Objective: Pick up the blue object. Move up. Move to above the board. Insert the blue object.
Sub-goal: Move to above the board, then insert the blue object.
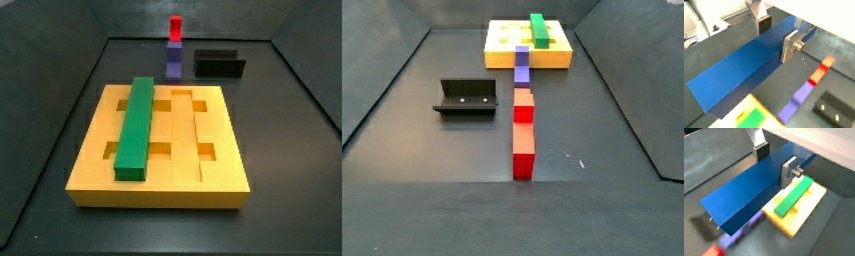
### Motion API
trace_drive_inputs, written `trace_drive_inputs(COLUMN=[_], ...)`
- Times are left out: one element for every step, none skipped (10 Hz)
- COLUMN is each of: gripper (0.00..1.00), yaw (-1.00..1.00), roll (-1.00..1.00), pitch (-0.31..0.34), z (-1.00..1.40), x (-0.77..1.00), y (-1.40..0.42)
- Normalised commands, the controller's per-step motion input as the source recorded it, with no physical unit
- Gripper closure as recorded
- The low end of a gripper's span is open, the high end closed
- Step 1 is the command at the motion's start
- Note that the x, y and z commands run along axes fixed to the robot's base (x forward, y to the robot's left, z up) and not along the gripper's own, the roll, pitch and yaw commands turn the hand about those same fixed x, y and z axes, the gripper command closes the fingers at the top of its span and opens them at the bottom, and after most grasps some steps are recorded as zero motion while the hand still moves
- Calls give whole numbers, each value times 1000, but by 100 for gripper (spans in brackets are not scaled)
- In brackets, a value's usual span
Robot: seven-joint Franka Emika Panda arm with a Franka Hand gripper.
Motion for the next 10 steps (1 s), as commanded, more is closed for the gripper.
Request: trace_drive_inputs(gripper=[100, 100, 100, 100, 100, 100, 100, 100, 100, 100], yaw=[13, 10, 5, -1, 0, 0, 0, 0, 0, 0], roll=[6, 22, 40, 62, 0, -36, 0, 31, 113, 137], pitch=[146, 152, 146, 141, 0, -59, -47, 0, -74, -93], z=[208, 212, 124, 47, -23, -214, -537, -817, -949, -877], x=[587, 632, 387, 162, 0, 40, 154, 226, 171, 240], y=[-1400, -1400, -780, -203, 0, 0, 0, 20, 0, 0])
